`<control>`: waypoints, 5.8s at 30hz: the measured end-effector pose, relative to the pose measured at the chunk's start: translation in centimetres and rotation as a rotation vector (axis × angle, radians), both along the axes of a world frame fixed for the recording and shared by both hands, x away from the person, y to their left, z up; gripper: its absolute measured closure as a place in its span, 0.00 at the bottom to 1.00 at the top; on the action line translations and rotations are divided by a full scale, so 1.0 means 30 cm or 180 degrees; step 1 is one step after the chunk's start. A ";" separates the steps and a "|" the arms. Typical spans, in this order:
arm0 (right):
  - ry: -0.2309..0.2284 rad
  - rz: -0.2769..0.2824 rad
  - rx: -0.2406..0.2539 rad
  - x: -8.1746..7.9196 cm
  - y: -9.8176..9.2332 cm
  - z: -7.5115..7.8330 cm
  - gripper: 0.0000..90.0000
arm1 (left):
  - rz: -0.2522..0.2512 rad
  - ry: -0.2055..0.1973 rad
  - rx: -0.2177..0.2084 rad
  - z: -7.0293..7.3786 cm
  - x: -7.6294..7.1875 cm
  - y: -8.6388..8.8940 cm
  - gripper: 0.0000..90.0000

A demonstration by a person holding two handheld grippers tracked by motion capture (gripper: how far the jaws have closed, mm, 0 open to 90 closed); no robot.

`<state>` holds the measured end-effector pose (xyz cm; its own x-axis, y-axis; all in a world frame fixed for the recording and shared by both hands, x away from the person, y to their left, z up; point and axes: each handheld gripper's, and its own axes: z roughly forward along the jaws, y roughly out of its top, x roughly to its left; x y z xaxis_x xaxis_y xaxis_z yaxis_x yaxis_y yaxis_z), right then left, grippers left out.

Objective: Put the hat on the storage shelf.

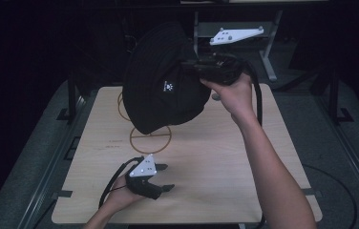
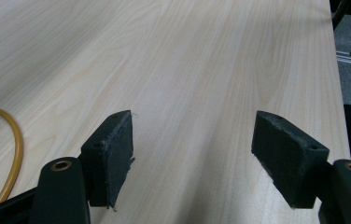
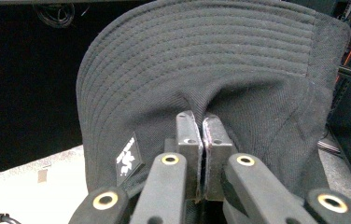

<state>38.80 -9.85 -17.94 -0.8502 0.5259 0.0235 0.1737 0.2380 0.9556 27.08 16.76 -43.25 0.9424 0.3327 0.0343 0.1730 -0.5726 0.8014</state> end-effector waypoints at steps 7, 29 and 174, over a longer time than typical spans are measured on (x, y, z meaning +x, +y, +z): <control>0.0022 0.0018 -0.0039 0.031 0.036 0.010 0.98 | -0.0019 0.0023 0.0010 -0.002 0.000 -0.004 0.32; 0.0104 0.0136 -0.0242 0.140 0.197 0.043 0.98 | -0.0052 0.0024 0.0009 -0.006 0.004 -0.007 0.32; 0.0995 -0.0217 0.0030 0.037 -0.236 -0.370 0.20 | 0.0023 0.0115 0.0026 -0.024 0.006 -0.046 0.24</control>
<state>39.91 -16.93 -29.03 -0.7638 0.5800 0.2833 0.4745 0.2070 0.8556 27.26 15.38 -43.96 0.9407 0.3393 0.0030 0.2059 -0.5778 0.7898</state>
